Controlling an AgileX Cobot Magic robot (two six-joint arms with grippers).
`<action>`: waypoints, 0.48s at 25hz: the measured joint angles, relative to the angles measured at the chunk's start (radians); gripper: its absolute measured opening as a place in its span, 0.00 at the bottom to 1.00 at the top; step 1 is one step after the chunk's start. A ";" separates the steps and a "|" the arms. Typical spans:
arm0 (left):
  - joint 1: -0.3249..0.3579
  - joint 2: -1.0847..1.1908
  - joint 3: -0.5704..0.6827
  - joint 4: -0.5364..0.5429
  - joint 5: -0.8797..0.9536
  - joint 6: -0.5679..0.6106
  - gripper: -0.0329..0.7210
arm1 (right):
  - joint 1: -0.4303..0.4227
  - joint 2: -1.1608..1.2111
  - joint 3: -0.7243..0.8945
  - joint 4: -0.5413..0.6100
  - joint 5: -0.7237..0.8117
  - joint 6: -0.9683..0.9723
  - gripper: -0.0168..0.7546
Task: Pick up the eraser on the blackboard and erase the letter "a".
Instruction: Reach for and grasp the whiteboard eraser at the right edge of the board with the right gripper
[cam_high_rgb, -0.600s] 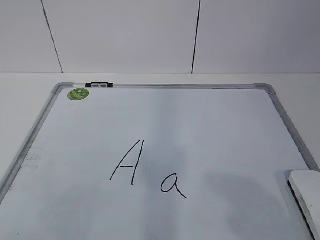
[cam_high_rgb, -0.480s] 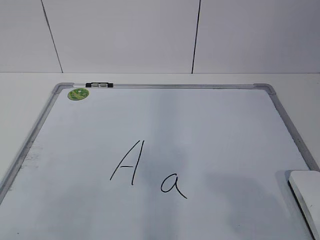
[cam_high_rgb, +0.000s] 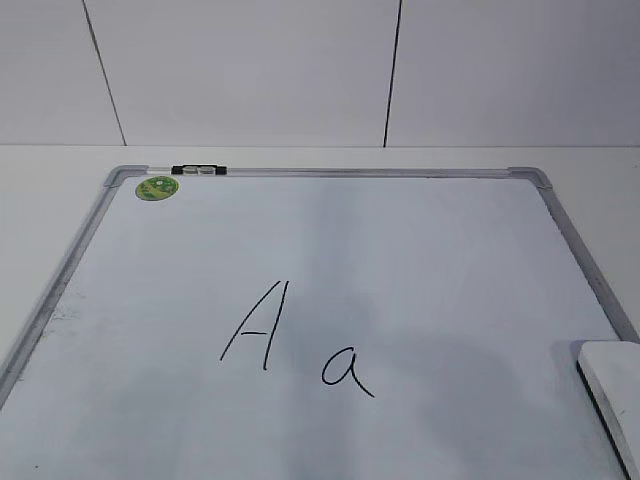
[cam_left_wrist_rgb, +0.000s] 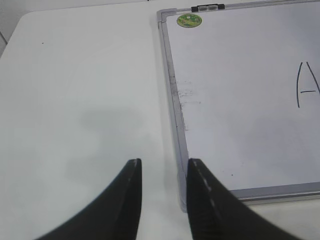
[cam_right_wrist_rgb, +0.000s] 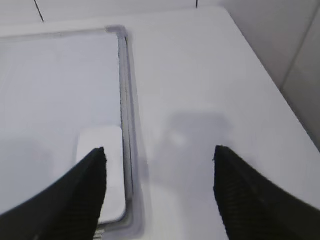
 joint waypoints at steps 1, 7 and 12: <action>0.000 0.000 0.000 0.000 0.000 0.000 0.35 | 0.000 0.000 -0.002 0.018 -0.024 -0.006 0.72; 0.000 0.000 0.000 0.000 0.000 0.000 0.35 | 0.000 0.029 -0.013 0.110 -0.062 -0.146 0.72; 0.000 0.000 0.000 0.000 0.000 0.000 0.36 | 0.000 0.174 -0.054 0.133 -0.100 -0.188 0.72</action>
